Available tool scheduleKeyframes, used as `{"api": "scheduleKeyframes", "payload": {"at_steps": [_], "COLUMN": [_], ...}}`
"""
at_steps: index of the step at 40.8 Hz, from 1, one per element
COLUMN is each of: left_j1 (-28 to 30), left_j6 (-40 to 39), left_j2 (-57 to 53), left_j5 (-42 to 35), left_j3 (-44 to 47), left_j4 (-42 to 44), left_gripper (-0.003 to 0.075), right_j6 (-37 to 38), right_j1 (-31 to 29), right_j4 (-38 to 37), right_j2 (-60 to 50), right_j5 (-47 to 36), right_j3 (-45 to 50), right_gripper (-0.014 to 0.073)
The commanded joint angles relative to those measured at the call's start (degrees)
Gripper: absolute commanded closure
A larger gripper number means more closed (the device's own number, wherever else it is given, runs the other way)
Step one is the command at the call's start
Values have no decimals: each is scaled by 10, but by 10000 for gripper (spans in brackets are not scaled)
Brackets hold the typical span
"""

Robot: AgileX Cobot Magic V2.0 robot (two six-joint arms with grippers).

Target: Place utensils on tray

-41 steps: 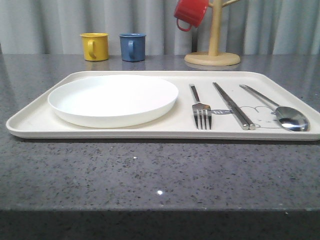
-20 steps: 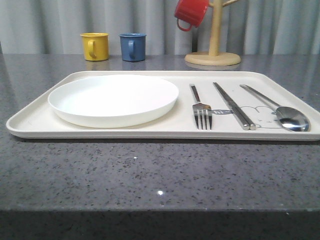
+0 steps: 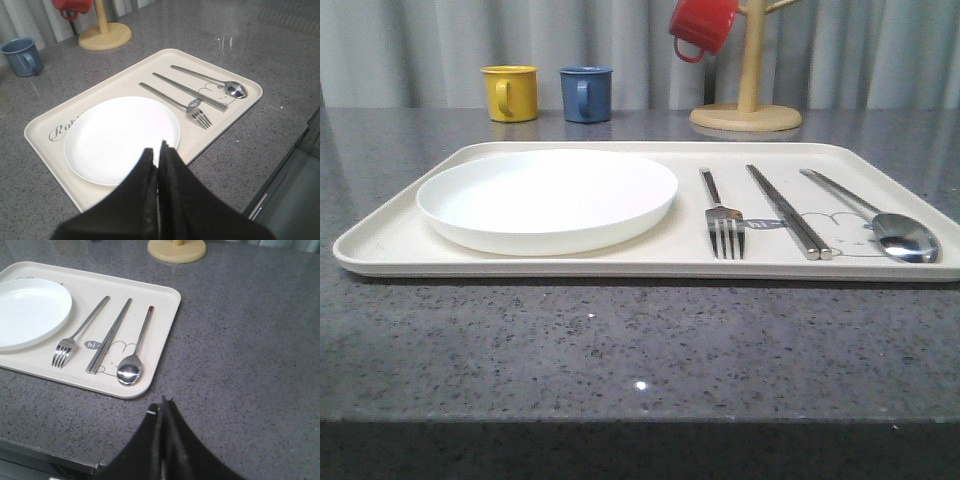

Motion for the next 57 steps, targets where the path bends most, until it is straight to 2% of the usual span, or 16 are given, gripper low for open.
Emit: {"api": "scheduleKeyframes", "payload": {"at_steps": [1,10,16,23,29,32,38,48,57], "left_j1": [-5,-5,8,124,239,277,329,380,380], "left_j6": [-6,-6,-6,-6,-6,-6,-6,-6,-6], "left_j2": [1,-1,-48,-140,-228,-257,-318,-333,-333], "left_j5": [-47,-50,-66,-136,-211,-267,-429,-431,-431], "left_j3": [-15,-12,18,110,235,300,434,462,462], "left_j4": [-2,-2,4,31,33,19,-6,-32,-32], "left_gripper": [740,740,740,740,740,740,740,740,740], "right_j6": [-6,-6,-6,-6,-6,-6,-6,-6,-6], "right_j1": [-2,-2,-2,-2,-2,-2,-2,-2,-2], "right_j4": [1,1,1,1,1,1,1,1,1], "right_j2": [8,8,8,8,8,8,8,8,8], "right_j5": [-38,-38,-38,-38,-38,-38,-38,-39,-39], "right_j3": [-12,-12,-12,-12,-12,-12,-12,-12,-12], "right_gripper": [709,709,709,709,709,709,709,709,709]}}
